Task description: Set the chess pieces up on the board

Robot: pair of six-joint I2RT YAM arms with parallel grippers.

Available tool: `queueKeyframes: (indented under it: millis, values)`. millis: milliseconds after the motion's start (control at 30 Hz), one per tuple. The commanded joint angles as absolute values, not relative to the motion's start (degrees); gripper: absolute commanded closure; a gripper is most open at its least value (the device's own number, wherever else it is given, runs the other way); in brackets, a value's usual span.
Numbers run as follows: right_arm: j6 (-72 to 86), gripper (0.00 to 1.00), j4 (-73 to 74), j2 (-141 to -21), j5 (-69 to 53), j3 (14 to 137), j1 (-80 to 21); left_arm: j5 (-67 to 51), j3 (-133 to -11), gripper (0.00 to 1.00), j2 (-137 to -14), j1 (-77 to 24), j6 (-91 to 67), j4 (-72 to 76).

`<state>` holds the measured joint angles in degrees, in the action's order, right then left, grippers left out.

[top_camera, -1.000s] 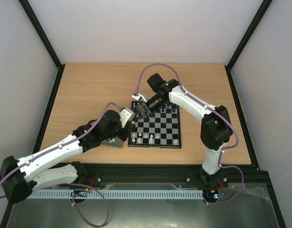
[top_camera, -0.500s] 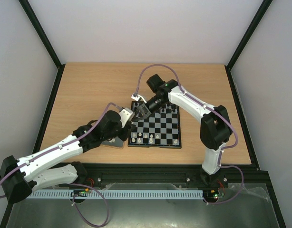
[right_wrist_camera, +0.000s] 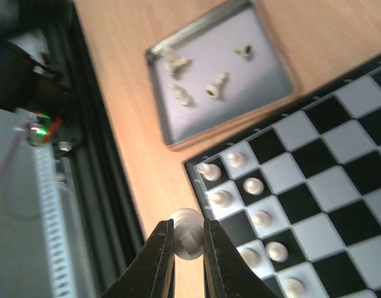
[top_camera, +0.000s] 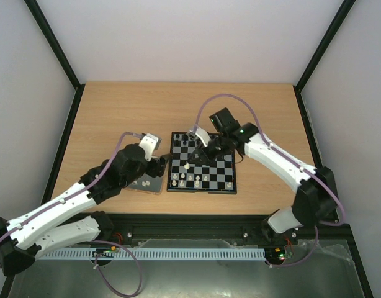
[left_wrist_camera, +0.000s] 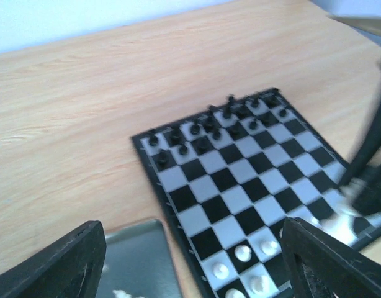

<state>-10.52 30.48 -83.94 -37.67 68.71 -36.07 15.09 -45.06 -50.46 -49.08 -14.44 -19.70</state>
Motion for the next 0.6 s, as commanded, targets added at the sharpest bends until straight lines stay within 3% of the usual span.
queueKeyframes:
  millis: [0,267,567]
  values:
    - [-14.66,0.93,23.98,-77.85,-25.59,60.71,-36.03,23.21,-46.73,0.19,-53.83,-44.76,-13.91,-22.04]
    - [-19.94,0.92,21.12,-69.67,-18.92,49.81,-36.02,15.57,-44.24,0.19,-55.62,-32.03,-16.93,-19.37]
    - [-22.49,0.92,20.26,-64.87,-15.47,43.37,-36.03,15.64,-43.4,0.19,-55.01,-29.53,-17.3,-19.41]
